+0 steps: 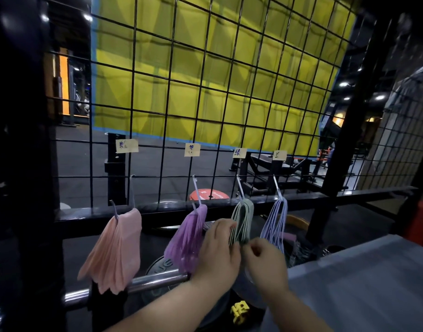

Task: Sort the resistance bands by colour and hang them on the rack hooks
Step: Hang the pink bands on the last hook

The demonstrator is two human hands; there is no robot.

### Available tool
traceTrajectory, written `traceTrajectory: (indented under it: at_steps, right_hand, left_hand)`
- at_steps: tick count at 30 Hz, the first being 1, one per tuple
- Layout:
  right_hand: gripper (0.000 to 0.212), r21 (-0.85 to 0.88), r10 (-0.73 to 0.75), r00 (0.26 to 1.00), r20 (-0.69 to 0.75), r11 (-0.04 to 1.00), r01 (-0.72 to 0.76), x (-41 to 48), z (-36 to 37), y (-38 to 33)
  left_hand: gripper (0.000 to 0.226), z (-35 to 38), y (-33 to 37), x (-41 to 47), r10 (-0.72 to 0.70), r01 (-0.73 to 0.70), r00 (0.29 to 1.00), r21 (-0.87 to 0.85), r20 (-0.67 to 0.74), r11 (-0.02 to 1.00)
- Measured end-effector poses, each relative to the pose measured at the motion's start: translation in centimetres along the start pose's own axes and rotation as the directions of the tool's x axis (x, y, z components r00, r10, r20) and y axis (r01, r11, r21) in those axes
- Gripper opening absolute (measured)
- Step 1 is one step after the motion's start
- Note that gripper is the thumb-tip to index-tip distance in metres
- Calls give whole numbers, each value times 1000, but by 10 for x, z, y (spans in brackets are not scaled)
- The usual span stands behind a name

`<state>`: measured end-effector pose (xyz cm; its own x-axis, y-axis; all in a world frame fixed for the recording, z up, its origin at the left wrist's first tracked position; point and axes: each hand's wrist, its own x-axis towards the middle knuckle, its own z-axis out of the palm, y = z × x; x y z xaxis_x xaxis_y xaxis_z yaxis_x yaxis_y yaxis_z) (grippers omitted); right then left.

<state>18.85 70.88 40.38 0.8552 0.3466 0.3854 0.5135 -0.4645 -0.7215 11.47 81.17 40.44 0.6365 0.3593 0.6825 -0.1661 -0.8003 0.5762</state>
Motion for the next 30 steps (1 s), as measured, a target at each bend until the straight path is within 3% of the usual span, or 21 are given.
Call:
traceTrajectory:
  at_steps: [3,5,9,12,17,22,25,30]
  right_hand:
    - [21,141,88,993,-80,987,-76,11,-8,7]
    - [14,160,131,990,-44,980,-122,21,-10,8]
    - [15,250,147,981,126,952,-175,38,-5,8]
    - [23,391,197,941,274,871,-296,42,-3,5]
    - [25,441,219,892,395,807,-393,47,-1,10]
    - [31,556,174,890,422,725,-406,43,1,12]
    - [24,590,136,860,492,674,-445,38,-1,12]
    - [27,526,102,879,465,767,-367,33,5,11]
  left_hand:
    - [54,11,4,14,-125,125,992,-26,11,992]
    - [56,19,3,26,-256,258,965,-48,51,965]
    - [22,31,5,40,-391,389,916,41,87,920]
    - [21,39,7,43,-444,444,893,14,80,896]
    - [23,44,8,47,-452,456,887,-32,92,889]
    - [15,47,10,45,-423,425,900,6,100,905]
    - [17,37,12,44,-389,385,918,65,74,921]
    - [21,22,8,40,-357,354,932,48,61,934]
